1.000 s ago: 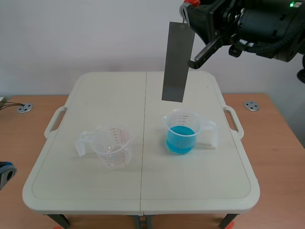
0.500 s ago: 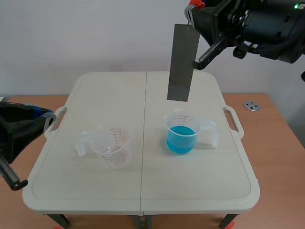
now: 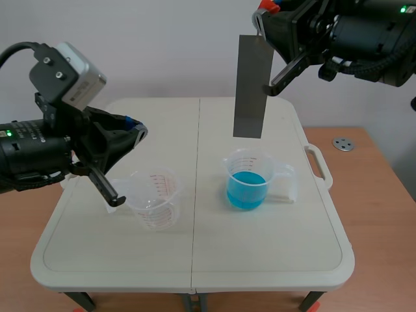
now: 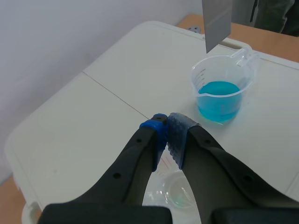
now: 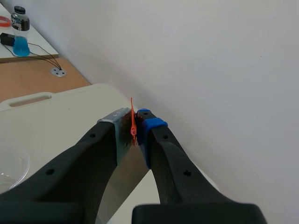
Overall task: Hold the metal plate by the orange handle, dip it into the blue solution, take it out and point at it, then put the plate back in the beaker on the left.
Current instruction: 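Point at the plate with the left hand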
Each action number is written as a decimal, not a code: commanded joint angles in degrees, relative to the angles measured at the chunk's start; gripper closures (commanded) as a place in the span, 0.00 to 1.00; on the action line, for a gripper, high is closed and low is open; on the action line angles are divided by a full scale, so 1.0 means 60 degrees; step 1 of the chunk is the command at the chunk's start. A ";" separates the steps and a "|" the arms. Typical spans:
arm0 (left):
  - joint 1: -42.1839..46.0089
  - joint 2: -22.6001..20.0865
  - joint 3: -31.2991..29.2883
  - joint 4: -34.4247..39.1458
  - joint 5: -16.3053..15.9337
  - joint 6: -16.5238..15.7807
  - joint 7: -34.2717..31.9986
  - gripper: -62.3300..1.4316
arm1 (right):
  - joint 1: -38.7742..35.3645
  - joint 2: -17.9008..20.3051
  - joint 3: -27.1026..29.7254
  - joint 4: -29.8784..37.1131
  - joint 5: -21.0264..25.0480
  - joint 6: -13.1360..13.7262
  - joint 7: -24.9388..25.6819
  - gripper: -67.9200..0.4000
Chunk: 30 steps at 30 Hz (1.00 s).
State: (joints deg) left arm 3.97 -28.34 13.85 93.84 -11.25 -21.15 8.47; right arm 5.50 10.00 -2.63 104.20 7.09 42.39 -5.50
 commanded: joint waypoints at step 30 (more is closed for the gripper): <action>-0.2936 0.2415 0.2517 -0.2969 0.1322 0.0430 -0.0153 0.95 | 0.0142 0.0025 0.0018 0.0200 0.0175 0.0055 0.0113 0.98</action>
State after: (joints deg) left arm -13.13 -13.96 28.93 74.91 -2.98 -18.68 8.38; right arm 5.50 10.00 -2.63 104.20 7.09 42.39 -5.50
